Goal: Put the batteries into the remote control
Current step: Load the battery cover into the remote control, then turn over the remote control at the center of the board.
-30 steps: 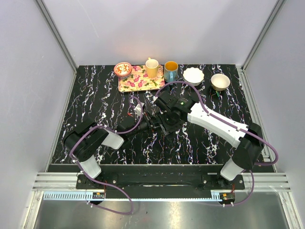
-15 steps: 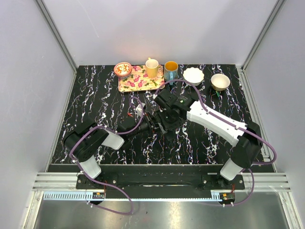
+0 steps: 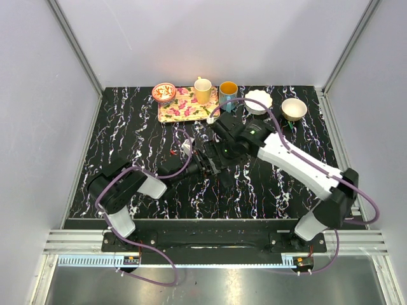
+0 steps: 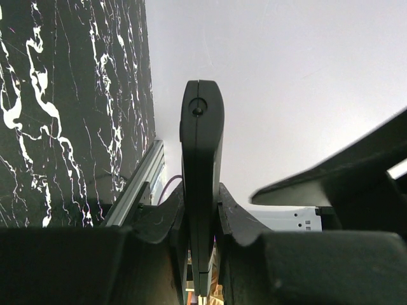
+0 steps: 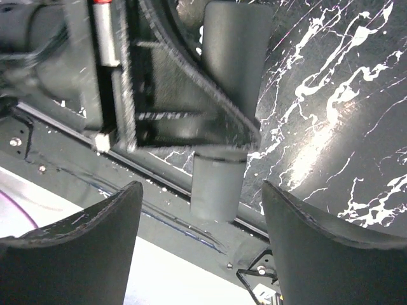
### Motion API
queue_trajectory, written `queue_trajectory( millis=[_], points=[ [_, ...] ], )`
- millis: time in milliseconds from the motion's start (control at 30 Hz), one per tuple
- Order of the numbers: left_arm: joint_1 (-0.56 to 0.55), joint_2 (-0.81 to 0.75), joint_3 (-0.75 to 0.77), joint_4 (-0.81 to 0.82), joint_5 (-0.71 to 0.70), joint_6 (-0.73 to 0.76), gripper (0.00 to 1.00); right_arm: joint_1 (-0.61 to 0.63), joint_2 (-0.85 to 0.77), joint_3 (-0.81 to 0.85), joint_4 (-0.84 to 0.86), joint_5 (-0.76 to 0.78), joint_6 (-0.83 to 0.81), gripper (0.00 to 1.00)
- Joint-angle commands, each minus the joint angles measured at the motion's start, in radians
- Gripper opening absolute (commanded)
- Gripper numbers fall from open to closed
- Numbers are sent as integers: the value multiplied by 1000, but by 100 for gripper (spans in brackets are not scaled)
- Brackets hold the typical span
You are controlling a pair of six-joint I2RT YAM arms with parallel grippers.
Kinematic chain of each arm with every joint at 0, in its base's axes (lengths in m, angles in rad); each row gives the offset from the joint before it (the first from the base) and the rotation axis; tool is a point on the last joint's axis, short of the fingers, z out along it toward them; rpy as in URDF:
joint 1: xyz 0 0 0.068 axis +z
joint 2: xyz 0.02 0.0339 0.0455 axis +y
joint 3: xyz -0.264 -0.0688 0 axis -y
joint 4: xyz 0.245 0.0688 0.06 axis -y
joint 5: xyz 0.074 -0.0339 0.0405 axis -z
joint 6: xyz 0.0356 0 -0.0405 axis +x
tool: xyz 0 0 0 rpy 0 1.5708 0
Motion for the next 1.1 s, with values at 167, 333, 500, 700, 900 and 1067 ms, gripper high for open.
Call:
queue_trajectory(
  millis=[167,333,500,700,900,1067],
  points=[
    [30,7,57,384,5,-25,0,-87,-346,-135,44,71,97,85],
    [56,-39,32,390,52,-28,0,-227,-572,-478,433,-155,215,84],
    [65,-54,8,411,92,-42,0,-282,-647,-682,754,-353,363,87],
    [65,-71,15,424,170,-39,0,-302,-665,-821,940,-463,421,85],
    [67,-75,14,424,190,-46,0,-307,-633,-885,1052,-538,452,79],
    [67,-89,25,418,192,-46,0,-307,-610,-921,1092,-549,447,73]
  ],
)
